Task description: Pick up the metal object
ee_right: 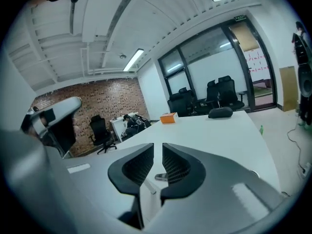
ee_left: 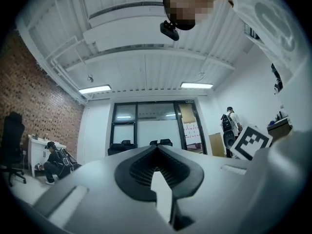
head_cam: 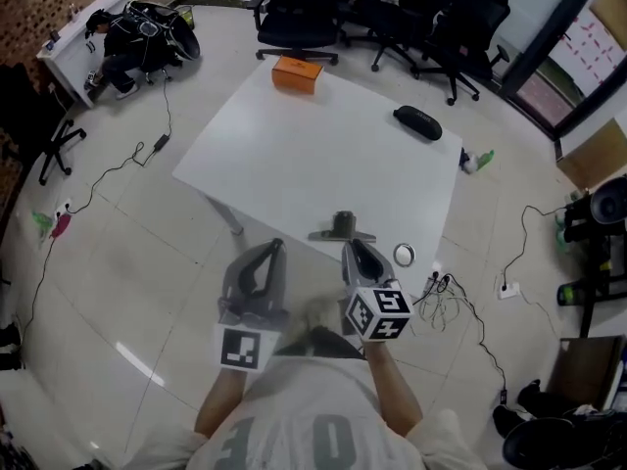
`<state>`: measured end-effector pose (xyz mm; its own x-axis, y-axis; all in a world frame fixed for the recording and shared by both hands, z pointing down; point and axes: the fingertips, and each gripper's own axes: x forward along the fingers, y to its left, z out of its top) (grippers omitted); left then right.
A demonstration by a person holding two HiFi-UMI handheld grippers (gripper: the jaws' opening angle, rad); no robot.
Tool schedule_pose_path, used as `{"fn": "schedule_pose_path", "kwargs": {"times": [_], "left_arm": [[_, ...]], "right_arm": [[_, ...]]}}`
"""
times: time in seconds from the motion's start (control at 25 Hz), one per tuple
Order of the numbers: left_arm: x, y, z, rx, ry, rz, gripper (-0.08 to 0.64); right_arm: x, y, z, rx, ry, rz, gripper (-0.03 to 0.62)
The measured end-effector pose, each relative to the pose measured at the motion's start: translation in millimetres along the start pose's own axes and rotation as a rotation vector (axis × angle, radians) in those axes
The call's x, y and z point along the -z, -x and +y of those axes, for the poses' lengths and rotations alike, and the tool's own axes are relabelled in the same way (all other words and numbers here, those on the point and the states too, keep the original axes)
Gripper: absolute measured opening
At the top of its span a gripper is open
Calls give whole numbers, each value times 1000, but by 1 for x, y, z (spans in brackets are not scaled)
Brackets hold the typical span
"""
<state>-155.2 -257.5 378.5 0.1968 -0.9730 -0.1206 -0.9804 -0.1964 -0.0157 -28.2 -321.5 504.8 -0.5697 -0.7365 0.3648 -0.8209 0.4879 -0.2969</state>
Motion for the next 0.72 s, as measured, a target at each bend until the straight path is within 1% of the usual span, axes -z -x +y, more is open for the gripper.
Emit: {"fn": "schedule_pose_path", "kwargs": {"times": [0.04, 0.12, 0.16, 0.2, 0.28, 0.36, 0.44, 0.52, 0.6, 0.72], "left_arm": [[1, -3, 1, -2, 0, 6, 0], [3, -11, 4, -2, -3, 15, 1], [4, -16, 4, -1, -4, 16, 2], [5, -21, 4, 1, -3, 16, 2], [9, -27, 3, 5, 4, 27, 1], [14, -31, 2, 8, 9, 44, 1], [19, -37, 3, 6, 7, 55, 1], [22, -43, 5, 1, 12, 57, 1], [25, -47, 7, -5, 19, 63, 2], [28, -55, 11, -9, 17, 74, 2]], "right_arm": [[-1, -10, -2, 6, 5, 5, 72], [-1, -32, -10, 28, 21, 22, 150], [2, -45, -16, 42, 29, 41, 190], [6, -57, -22, 54, 35, 67, 215], [20, -77, -35, 78, 39, 124, 214], [35, -92, -48, 117, 51, 173, 229], [47, -103, -61, 165, 64, 211, 266], [60, -113, -71, 195, 56, 250, 304], [73, -119, -74, 199, 37, 293, 319], [81, -128, -72, 193, 27, 328, 319]]}}
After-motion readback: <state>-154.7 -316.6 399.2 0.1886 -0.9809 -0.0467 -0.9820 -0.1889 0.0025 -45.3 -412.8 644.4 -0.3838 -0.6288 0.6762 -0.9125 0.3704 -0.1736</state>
